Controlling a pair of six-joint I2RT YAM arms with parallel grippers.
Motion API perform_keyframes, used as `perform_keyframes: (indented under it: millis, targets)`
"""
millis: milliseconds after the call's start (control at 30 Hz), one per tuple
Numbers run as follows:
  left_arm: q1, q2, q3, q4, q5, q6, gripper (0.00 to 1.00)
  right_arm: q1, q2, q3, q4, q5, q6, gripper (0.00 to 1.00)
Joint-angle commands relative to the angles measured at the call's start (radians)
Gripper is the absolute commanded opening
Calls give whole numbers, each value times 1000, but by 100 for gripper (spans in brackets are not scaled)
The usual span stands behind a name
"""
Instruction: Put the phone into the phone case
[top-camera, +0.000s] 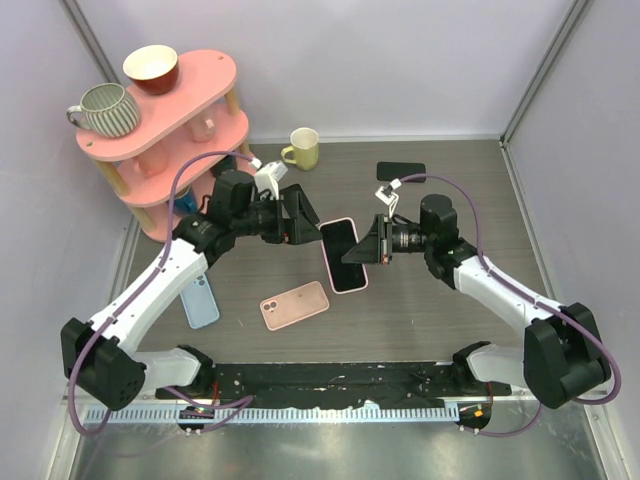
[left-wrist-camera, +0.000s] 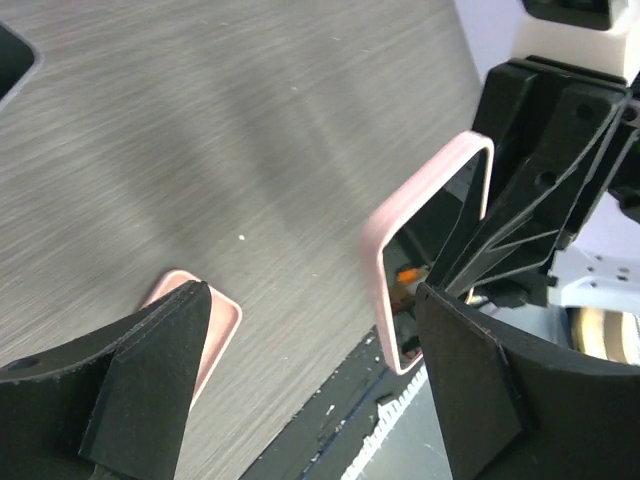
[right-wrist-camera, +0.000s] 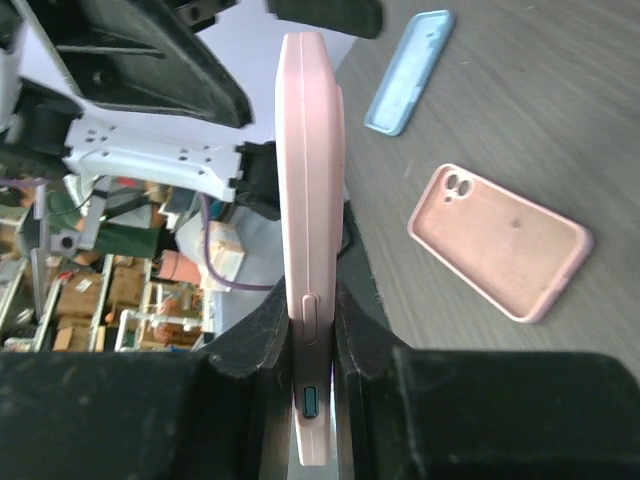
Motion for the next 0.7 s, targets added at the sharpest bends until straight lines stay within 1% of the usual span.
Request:
perform_keyframes:
  millis: [0,33,100,133,200,233,267,300,333,367,500,533,667]
  targets:
    - [16,-74,15,-66,-152,64,93,-69,26,120,-217,68,-207,1]
    - [16,-79,13,-77,-196,68,94,-88,41,131,-285,89,-223,1]
    - [16,-90,2,-104,-231,93,96,-134,90,143,-310,97,-234,1]
    - [16,-93,-2,-112,-268,99,97,-181,110,146,-330,103,-245,1]
    - [16,-114,-28,-127,-305,119,97,-221,174,164,-401,141,-290,1]
    - [16,-123,-39,-129,-314,123,97,-256,204,175,-472,161,-362,1]
    - [16,-133,-65,-124,-333,134,97,-275,239,193,-529,213,-399,1]
    - [16,-157,-77,-114,-336,139,97,-295,330,256,-601,245,-436,1]
    - [16,-168,-88,-109,-343,137,97,-313,365,287,-717,275,-503,1]
    - [16,-176,-103,-103,-346,137,97,-316,392,308,-741,336,-518,1]
    - [16,-202,-111,-92,-343,128,97,-326,471,381,-777,426,-545,1]
    - [16,-205,-113,-94,-340,127,97,-327,509,399,-812,444,-554,1]
    - [16,-203,-119,-94,-302,120,97,-335,575,457,-884,468,-604,1]
